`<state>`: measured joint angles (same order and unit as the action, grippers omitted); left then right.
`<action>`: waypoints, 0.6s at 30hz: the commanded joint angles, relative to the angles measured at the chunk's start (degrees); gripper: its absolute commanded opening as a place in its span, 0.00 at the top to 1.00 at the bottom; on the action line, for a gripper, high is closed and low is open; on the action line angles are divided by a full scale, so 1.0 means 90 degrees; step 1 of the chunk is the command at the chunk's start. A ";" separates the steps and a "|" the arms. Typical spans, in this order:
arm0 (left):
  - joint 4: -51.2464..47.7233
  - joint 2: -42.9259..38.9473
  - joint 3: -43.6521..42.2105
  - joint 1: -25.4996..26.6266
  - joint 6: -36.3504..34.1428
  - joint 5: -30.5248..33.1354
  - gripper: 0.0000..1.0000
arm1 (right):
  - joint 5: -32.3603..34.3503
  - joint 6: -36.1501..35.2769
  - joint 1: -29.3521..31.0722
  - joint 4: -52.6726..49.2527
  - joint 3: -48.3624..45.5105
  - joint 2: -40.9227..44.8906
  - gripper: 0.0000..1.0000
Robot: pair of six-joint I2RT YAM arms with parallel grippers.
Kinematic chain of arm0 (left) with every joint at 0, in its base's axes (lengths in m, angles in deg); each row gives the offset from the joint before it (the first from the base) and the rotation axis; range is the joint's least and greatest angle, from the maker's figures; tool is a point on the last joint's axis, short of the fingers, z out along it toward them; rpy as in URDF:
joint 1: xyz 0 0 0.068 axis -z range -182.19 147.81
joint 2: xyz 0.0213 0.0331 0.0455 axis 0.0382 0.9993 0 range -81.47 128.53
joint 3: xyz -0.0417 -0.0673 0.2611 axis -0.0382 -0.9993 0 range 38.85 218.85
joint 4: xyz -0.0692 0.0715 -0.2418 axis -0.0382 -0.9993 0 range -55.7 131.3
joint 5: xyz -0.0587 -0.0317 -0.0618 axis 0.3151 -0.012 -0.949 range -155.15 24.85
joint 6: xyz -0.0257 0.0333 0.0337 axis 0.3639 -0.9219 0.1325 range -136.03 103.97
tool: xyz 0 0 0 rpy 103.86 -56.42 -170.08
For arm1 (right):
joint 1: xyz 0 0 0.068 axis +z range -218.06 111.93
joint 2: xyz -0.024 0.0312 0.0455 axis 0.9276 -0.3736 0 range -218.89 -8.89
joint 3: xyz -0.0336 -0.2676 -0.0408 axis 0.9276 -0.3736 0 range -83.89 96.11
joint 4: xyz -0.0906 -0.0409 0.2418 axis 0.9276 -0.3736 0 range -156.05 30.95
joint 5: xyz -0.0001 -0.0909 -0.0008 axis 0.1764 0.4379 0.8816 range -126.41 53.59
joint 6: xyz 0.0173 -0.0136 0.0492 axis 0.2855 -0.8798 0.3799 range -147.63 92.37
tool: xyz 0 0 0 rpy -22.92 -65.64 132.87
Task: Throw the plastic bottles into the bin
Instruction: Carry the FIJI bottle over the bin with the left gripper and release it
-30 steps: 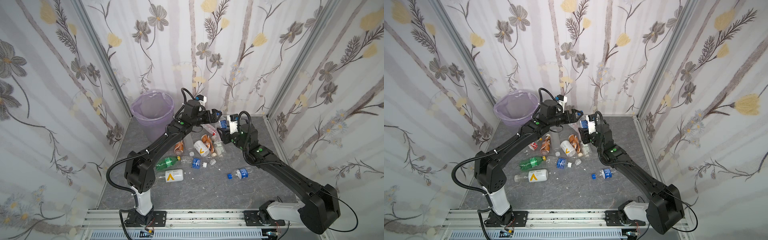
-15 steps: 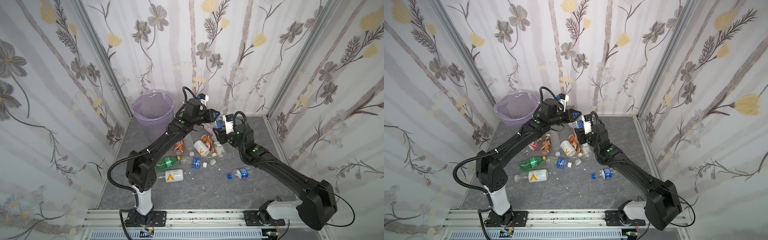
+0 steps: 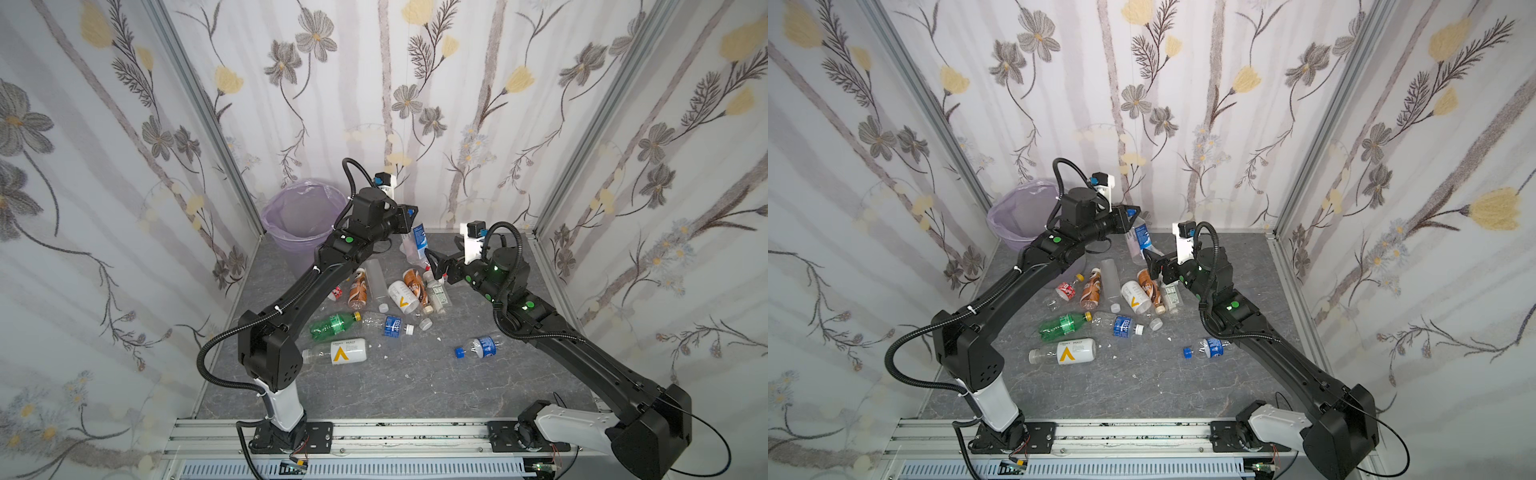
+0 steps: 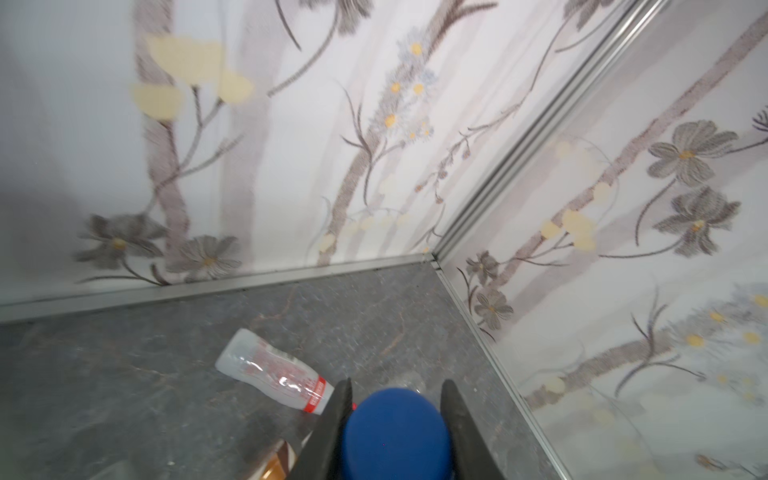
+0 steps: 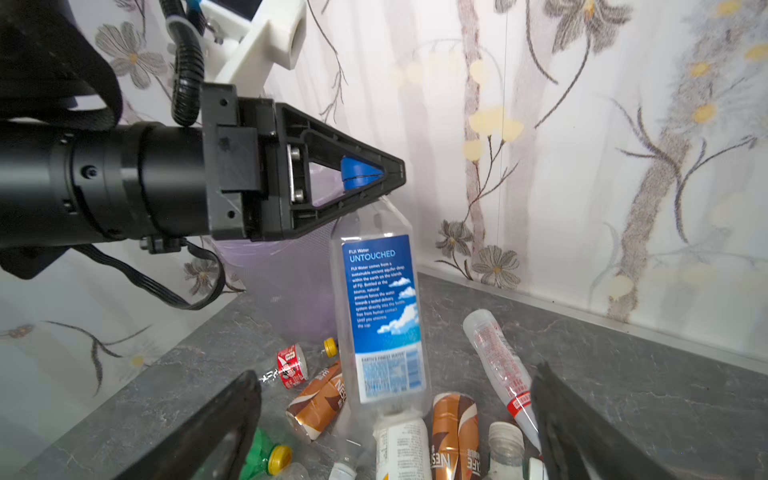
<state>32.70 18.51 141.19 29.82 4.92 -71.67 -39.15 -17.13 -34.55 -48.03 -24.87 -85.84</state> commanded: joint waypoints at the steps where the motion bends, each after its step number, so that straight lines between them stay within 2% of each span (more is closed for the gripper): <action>1: 0.0145 -0.0385 0.0223 0.0007 -0.1056 0.1742 0.81 | -0.0373 0.0136 0.0017 0.0351 0.0087 0.0167 0.00; 3: 0.0223 -0.0641 0.0379 0.0003 -0.1489 0.2474 0.83 | -0.0507 0.0169 0.0063 0.0423 0.0116 0.0260 0.00; 6: 0.0865 -0.1103 0.0401 -0.0017 -0.2223 0.3111 0.81 | -0.0614 0.0162 0.0190 0.0468 0.0228 0.0298 0.00; 9: 0.1983 -0.1697 -0.0030 -0.0083 -0.2940 0.3462 0.81 | -0.0573 0.0113 0.0335 0.0426 0.0364 0.0241 0.01; 12: 0.3537 -0.2272 -0.0965 -0.0316 -0.3566 0.3729 0.80 | -0.0511 0.0103 0.0442 0.0415 0.0440 0.0161 0.00; 16: 0.3677 -0.2281 -0.1567 -0.1478 -0.2540 0.3401 0.80 | -0.0430 0.0137 0.0560 0.0432 0.0483 0.0023 0.00; 18: 0.3620 -0.2055 -0.1810 -0.1880 -0.2206 0.3294 0.78 | -0.0400 0.0171 0.0624 0.0411 0.0519 -0.0056 0.00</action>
<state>62.10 -1.62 126.96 15.94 -19.36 -40.98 -43.46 -15.95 -29.45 -45.84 -21.00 -85.53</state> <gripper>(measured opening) 0.295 0.995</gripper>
